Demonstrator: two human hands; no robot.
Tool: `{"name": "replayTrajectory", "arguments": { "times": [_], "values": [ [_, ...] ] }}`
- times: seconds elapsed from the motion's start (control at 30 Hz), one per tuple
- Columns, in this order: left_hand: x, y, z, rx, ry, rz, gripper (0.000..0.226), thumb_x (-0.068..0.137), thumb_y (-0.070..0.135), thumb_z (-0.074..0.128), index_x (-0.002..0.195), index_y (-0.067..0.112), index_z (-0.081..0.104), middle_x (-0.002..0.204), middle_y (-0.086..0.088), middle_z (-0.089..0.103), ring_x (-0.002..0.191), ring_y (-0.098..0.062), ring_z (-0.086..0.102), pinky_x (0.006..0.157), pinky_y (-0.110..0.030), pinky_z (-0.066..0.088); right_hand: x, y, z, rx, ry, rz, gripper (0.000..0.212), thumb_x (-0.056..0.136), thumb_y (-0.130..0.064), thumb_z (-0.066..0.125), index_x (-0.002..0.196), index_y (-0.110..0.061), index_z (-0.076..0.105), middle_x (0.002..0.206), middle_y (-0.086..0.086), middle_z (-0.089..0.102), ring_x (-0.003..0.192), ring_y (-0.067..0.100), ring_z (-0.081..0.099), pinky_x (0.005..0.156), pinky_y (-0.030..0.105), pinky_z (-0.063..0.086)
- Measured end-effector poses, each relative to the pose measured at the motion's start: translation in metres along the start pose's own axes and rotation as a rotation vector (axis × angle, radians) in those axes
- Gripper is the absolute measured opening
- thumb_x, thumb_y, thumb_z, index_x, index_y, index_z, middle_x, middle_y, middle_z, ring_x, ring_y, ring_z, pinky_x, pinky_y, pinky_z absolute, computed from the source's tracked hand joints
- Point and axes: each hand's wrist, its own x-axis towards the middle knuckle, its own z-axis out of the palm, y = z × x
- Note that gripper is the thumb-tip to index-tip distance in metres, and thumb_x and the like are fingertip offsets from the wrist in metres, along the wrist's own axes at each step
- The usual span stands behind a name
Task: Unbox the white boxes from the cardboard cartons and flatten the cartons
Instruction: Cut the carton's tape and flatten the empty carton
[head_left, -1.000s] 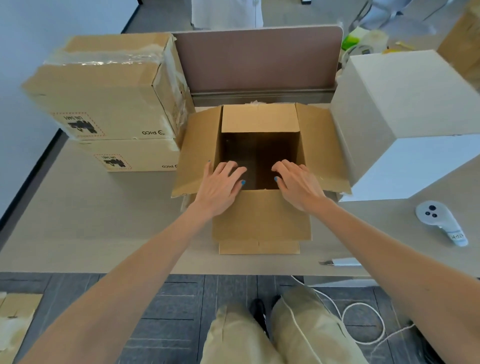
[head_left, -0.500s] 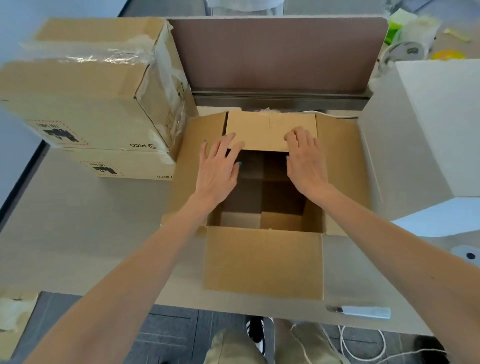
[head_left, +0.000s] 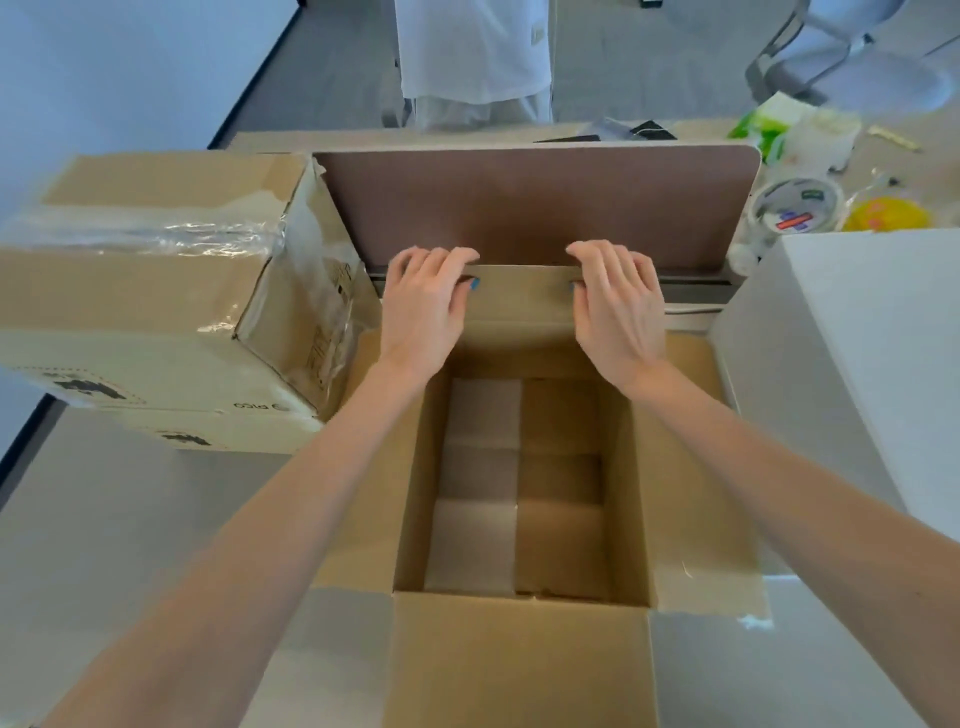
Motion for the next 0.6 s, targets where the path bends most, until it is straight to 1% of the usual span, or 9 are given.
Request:
{"name": "replayTrajectory", "arguments": {
  "times": [0.1, 0.17, 0.23, 0.3, 0.37, 0.43, 0.5, 0.6],
  "values": [
    [0.024, -0.010, 0.015, -0.019, -0.056, -0.128, 0.051, 0.088, 0.008, 0.068, 0.137, 0.015, 0.054, 0.132, -0.005, 0.060, 0.122, -0.025, 0.053, 0.109, -0.038, 0.036, 0.020, 0.013, 0.012, -0.060, -0.039, 0.098, 0.054, 0.083, 0.004, 0.058, 0.133, -0.010, 0.044, 0.139, 0.011, 0.046, 0.128, 0.026, 0.044, 0.110, 0.035, 0.031],
    [0.028, -0.018, 0.026, 0.027, -0.147, -0.129, 0.065, 0.089, 0.012, 0.069, 0.149, 0.016, 0.042, 0.152, -0.008, 0.043, 0.138, -0.028, 0.040, 0.114, -0.041, 0.032, 0.024, 0.022, 0.022, -0.123, -0.130, 0.104, 0.070, 0.081, 0.009, 0.056, 0.144, -0.013, 0.033, 0.152, 0.010, 0.032, 0.140, 0.026, 0.031, 0.118, 0.037, 0.023],
    [0.022, -0.025, 0.038, 0.089, -0.257, -0.095, 0.071, 0.094, 0.020, 0.065, 0.155, 0.015, 0.030, 0.162, -0.010, 0.025, 0.147, -0.030, 0.025, 0.118, -0.045, 0.026, 0.018, 0.029, 0.031, -0.155, -0.232, 0.097, 0.076, 0.085, 0.005, 0.056, 0.151, -0.014, 0.022, 0.159, 0.008, 0.019, 0.147, 0.024, 0.018, 0.120, 0.040, 0.016],
    [0.007, -0.030, 0.048, 0.118, -0.347, -0.068, 0.070, 0.097, 0.033, 0.060, 0.156, 0.015, 0.027, 0.164, -0.009, 0.018, 0.151, -0.030, 0.017, 0.120, -0.047, 0.021, 0.002, 0.034, 0.039, -0.123, -0.331, 0.108, 0.075, 0.088, -0.006, 0.057, 0.152, -0.013, 0.018, 0.161, 0.006, 0.014, 0.148, 0.022, 0.013, 0.120, 0.040, 0.016],
    [-0.011, -0.033, 0.053, 0.115, -0.405, -0.050, 0.067, 0.098, 0.042, 0.056, 0.155, 0.018, 0.030, 0.164, -0.007, 0.021, 0.151, -0.028, 0.016, 0.120, -0.047, 0.017, -0.017, 0.038, 0.045, -0.061, -0.433, 0.119, 0.069, 0.092, -0.017, 0.054, 0.152, -0.013, 0.020, 0.160, 0.005, 0.019, 0.147, 0.019, 0.016, 0.121, 0.038, 0.015],
    [-0.029, -0.036, 0.055, 0.107, -0.435, -0.045, 0.066, 0.097, 0.045, 0.055, 0.154, 0.023, 0.033, 0.162, -0.004, 0.026, 0.151, -0.024, 0.018, 0.121, -0.046, 0.012, -0.033, 0.041, 0.050, -0.029, -0.507, 0.122, 0.062, 0.096, -0.024, 0.051, 0.151, -0.015, 0.025, 0.158, 0.004, 0.024, 0.146, 0.018, 0.019, 0.120, 0.032, 0.011],
    [-0.040, -0.038, 0.054, 0.118, -0.434, -0.043, 0.065, 0.095, 0.042, 0.060, 0.153, 0.025, 0.035, 0.160, -0.001, 0.031, 0.150, -0.022, 0.019, 0.121, -0.047, 0.010, -0.041, 0.043, 0.053, -0.013, -0.539, 0.121, 0.058, 0.097, -0.027, 0.050, 0.149, -0.015, 0.030, 0.157, 0.003, 0.027, 0.146, 0.019, 0.022, 0.118, 0.029, 0.010],
    [-0.049, -0.035, 0.054, 0.099, -0.413, -0.066, 0.062, 0.091, 0.030, 0.067, 0.148, 0.025, 0.042, 0.155, 0.002, 0.040, 0.150, -0.020, 0.022, 0.119, -0.051, 0.013, -0.044, 0.041, 0.052, 0.015, -0.567, 0.131, 0.056, 0.096, -0.028, 0.051, 0.148, -0.015, 0.034, 0.154, 0.004, 0.032, 0.144, 0.020, 0.026, 0.117, 0.030, 0.013]
  ]
}}
